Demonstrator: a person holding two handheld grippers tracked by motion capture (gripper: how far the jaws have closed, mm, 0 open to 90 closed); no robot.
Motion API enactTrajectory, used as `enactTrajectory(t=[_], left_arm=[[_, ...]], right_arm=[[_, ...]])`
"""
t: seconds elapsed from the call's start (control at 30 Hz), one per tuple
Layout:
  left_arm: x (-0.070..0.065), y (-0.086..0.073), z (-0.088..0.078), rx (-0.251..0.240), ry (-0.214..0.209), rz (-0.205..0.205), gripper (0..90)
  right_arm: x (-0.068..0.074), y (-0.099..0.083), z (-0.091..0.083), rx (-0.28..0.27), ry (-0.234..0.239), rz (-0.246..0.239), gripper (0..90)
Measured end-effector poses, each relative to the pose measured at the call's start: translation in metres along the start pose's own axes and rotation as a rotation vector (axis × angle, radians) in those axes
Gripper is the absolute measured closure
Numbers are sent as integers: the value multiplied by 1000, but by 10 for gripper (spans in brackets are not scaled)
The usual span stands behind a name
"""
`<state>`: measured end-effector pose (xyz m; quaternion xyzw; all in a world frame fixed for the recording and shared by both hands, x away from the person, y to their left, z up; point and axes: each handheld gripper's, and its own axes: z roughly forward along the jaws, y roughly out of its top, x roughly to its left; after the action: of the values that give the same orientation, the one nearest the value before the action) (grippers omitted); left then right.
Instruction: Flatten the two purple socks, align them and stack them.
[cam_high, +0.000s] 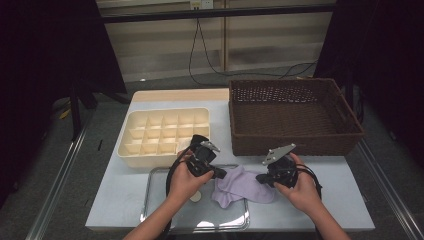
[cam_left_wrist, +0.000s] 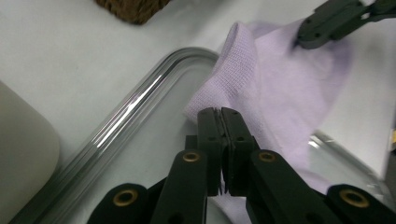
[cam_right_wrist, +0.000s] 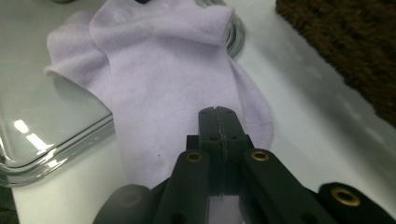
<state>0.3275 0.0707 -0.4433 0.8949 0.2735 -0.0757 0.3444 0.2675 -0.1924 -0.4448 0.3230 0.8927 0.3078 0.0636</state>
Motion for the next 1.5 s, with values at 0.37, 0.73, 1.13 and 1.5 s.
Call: enactTrajectory(t=[0.37,0.73,1.13,1.5], left_arm=[[-3,-11,-19,-34,-41,-39,877],[-4,-21,-20,-17,-36,-58,858],[2,-19,-17,45,89,30,659],[1,-14,7,84,118,117,644]], right_arm=[[-6,7,-10,-11,-13,-2,900],[-7,16,3,-27,7,-22,900],[-5,13,11,-22,-18,-9,791],[3,-1,11,20,-25,-38,738]])
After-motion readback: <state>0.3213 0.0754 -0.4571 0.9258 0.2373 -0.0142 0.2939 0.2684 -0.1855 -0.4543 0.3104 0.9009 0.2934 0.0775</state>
